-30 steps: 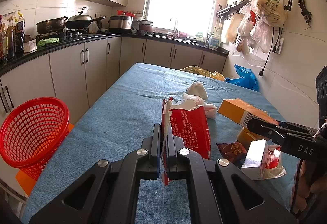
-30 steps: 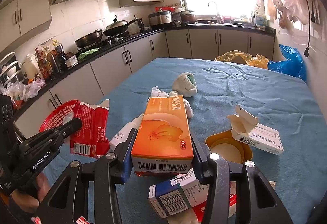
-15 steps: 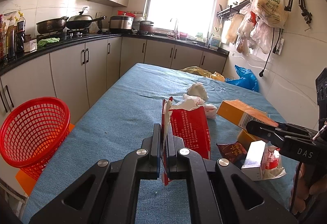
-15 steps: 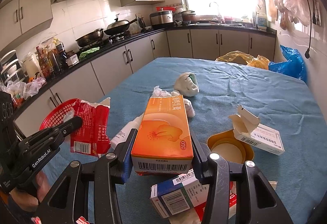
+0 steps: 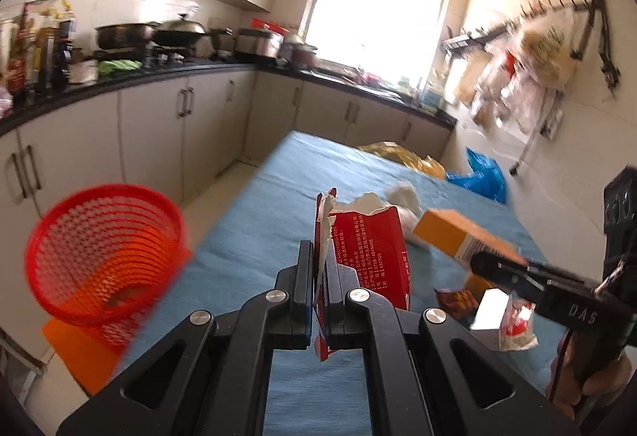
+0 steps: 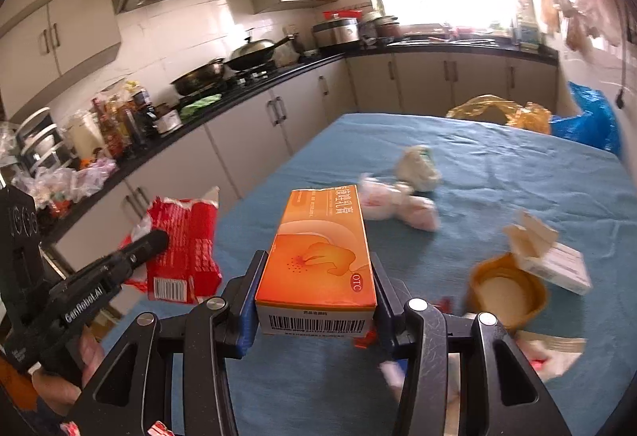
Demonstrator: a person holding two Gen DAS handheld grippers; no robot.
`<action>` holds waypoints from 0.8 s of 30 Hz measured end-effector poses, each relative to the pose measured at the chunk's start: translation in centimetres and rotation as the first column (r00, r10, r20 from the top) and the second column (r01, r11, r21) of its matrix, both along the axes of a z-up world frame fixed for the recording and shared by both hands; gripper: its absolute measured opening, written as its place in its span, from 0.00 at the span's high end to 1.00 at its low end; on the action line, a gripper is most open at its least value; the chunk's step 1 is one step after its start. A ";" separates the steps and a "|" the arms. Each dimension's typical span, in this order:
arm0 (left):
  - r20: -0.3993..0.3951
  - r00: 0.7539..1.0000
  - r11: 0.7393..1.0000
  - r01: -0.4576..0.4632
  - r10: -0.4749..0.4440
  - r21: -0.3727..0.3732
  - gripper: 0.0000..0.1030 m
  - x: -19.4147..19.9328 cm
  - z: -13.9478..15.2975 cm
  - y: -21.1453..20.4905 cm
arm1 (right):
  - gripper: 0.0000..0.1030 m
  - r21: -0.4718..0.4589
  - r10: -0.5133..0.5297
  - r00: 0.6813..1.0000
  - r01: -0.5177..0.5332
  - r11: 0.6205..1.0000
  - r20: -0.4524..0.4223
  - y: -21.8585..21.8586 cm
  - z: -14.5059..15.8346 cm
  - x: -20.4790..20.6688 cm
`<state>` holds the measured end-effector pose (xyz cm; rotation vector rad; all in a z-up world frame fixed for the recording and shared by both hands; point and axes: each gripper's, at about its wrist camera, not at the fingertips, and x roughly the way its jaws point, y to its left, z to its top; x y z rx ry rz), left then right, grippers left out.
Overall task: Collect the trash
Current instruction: 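Carry wrapper and box to the red basket and open both tools over it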
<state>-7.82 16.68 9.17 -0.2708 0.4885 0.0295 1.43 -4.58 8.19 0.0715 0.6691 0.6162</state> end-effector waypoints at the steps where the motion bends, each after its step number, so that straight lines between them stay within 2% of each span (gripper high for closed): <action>1: 0.004 1.000 1.000 -0.017 0.017 -0.005 0.97 -0.3 0.3 0.9 | 0.50 0.000 0.014 1.000 -0.014 1.000 -0.001 0.8 0.2 0.0; 7: -0.008 0.993 0.992 -0.121 0.121 -0.031 0.97 -1.5 1.0 7.1 | 0.50 -0.001 0.122 0.993 -0.122 0.993 0.001 6.8 1.5 -0.4; 14: -0.057 0.970 0.971 -0.237 0.236 -0.017 0.97 -2.4 -0.3 13.7 | 0.50 -0.031 0.237 0.971 -0.237 0.971 -0.019 15.4 1.3 -0.4; 20: -0.095 0.955 0.959 -0.283 0.280 -0.012 0.97 -2.2 -1.6 17.0 | 0.50 -0.038 0.281 0.956 -0.285 0.958 -0.077 20.9 0.1 1.1; 24: -0.110 0.950 0.956 -0.293 0.291 -0.008 0.97 -1.9 -2.2 18.2 | 0.50 -0.036 0.286 0.953 -0.291 0.956 -0.104 22.6 -0.5 2.0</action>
